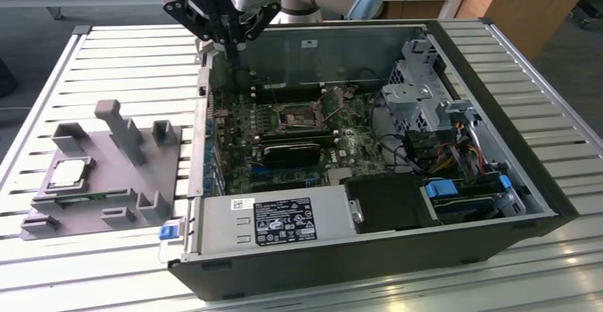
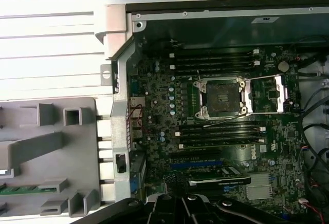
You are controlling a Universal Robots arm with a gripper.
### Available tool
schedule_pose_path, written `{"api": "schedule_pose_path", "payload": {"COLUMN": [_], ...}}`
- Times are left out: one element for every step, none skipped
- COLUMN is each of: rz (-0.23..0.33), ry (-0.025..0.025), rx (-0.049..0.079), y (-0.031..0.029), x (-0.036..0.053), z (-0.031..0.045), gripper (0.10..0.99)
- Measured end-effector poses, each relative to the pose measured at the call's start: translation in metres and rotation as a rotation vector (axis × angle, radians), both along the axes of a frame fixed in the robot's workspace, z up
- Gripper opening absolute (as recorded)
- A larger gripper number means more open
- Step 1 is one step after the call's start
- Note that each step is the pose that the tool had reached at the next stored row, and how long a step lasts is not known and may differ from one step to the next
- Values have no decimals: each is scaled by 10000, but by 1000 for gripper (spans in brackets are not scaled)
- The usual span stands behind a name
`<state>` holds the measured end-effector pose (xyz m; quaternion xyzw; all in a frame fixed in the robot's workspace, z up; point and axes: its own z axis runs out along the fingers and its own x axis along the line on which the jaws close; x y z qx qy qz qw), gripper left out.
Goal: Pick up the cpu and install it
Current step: 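Reach for the cpu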
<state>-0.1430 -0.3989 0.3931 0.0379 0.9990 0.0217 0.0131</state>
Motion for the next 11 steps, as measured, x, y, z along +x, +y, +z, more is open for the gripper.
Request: {"api": "schedule_pose_path", "payload": {"rz": [0, 0, 0, 0, 0, 0, 0, 0, 0, 0, 0], "ry": [0, 0, 0, 0, -1, 0, 0, 0, 0, 0, 0], "rx": [0, 0, 0, -1, 0, 0, 0, 0, 0, 0, 0], "y": [0, 0, 0, 0, 0, 0, 0, 0, 0, 0, 0], "x": [-2, -4, -7, -8, -11, -13, -15, -17, -19, -21, -24], "z": [0, 0, 0, 0, 0, 0, 0, 0, 0, 0, 0], "gripper": [106, 106, 106, 106, 106, 106, 106, 106, 106, 106, 106]}}
